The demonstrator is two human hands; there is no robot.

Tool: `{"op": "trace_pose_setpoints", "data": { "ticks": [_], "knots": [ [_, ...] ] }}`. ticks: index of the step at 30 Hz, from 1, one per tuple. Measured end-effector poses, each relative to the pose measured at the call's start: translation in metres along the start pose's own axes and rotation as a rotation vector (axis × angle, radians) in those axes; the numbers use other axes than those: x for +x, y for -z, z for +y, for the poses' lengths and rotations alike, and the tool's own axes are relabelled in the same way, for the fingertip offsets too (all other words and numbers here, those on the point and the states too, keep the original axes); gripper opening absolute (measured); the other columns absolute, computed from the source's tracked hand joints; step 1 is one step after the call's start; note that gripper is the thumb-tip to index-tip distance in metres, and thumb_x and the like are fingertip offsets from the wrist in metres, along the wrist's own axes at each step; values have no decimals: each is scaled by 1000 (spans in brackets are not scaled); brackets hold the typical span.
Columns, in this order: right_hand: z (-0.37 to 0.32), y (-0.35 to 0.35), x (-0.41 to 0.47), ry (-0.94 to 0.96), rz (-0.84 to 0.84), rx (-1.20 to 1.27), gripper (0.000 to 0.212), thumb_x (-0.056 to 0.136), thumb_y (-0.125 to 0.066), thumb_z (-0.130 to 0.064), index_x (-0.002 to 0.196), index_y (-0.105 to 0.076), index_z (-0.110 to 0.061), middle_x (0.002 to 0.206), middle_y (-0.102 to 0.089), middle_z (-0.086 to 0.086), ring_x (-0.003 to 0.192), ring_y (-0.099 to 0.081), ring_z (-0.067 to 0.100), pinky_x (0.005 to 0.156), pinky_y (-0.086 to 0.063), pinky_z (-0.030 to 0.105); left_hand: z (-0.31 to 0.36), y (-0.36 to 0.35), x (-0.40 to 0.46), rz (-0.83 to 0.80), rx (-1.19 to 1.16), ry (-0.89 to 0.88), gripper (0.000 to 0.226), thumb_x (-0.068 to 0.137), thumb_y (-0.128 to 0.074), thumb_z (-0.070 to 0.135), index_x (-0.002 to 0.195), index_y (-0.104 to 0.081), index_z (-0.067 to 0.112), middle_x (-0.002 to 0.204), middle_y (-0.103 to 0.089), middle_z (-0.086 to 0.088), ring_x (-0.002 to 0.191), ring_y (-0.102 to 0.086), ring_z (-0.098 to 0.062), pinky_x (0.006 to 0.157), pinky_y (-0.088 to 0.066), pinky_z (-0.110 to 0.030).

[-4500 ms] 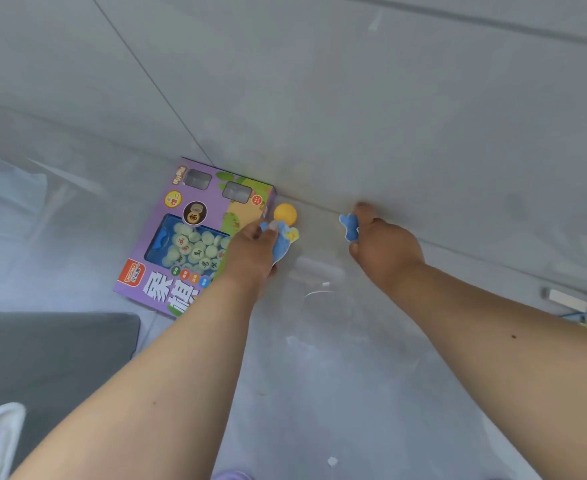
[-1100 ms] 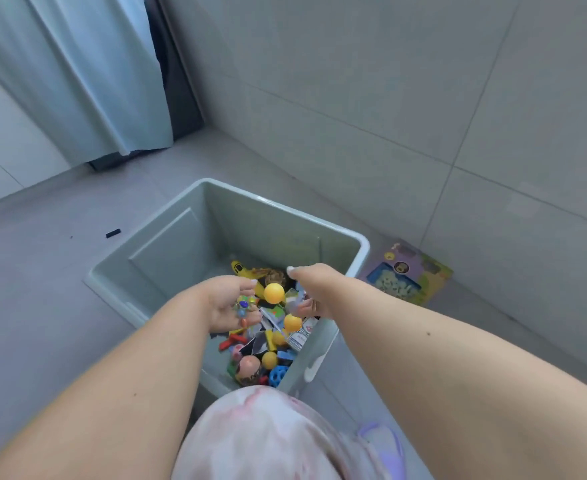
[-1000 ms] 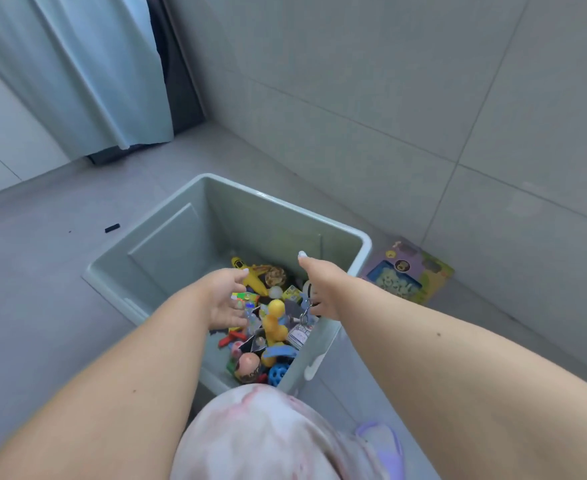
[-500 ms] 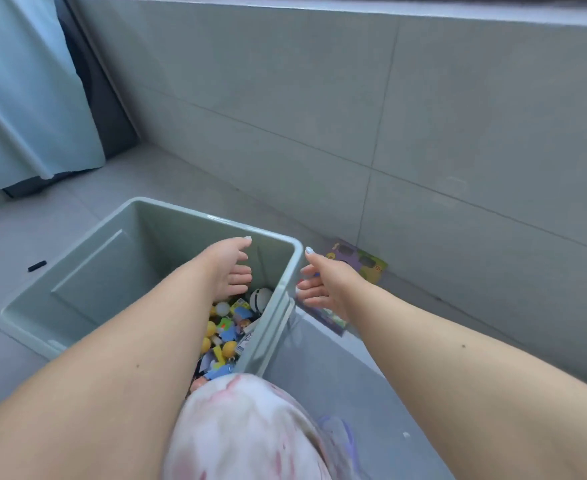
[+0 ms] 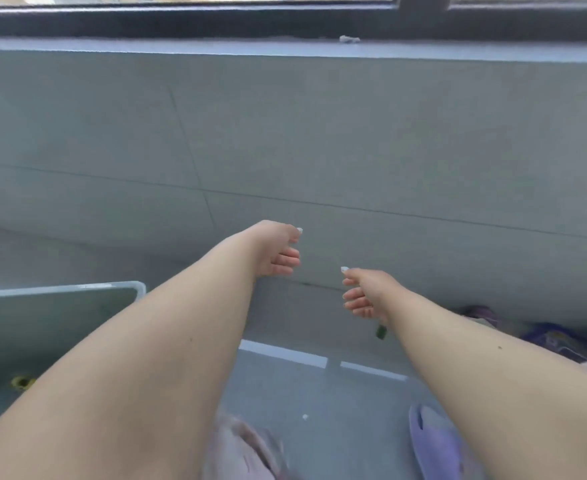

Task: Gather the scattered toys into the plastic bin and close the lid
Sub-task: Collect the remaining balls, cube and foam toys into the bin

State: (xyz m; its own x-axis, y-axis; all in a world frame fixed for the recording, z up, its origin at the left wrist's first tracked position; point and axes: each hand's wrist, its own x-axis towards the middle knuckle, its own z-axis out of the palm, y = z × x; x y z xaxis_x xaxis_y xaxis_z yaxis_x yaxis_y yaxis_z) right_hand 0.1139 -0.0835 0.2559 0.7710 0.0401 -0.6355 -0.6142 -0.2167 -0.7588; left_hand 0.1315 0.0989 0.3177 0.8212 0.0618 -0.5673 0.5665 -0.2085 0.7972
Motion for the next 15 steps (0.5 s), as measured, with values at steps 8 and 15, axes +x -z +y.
{"op": "trace_pose_setpoints", "data": {
  "ticks": [8,15],
  "knots": [
    [51,114,8,-71,276,122,26,96,-50,-31,88,-51,-7,67,-46,7,53,-43,17,51,-33,23,-18,-92,33,-84,195,100,30,96,-53,29,116,-53,8,89,-58,-11,69,-60,-19,67,-52,-33],
    [103,175,57,-254,426,169,32,96,-47,-25,69,-44,-9,58,-40,6,45,-35,17,34,-29,18,-39,-150,73,-115,245,157,25,95,-56,26,110,-51,7,86,-56,-11,70,-58,-20,62,-52,-32]
  ]
}}
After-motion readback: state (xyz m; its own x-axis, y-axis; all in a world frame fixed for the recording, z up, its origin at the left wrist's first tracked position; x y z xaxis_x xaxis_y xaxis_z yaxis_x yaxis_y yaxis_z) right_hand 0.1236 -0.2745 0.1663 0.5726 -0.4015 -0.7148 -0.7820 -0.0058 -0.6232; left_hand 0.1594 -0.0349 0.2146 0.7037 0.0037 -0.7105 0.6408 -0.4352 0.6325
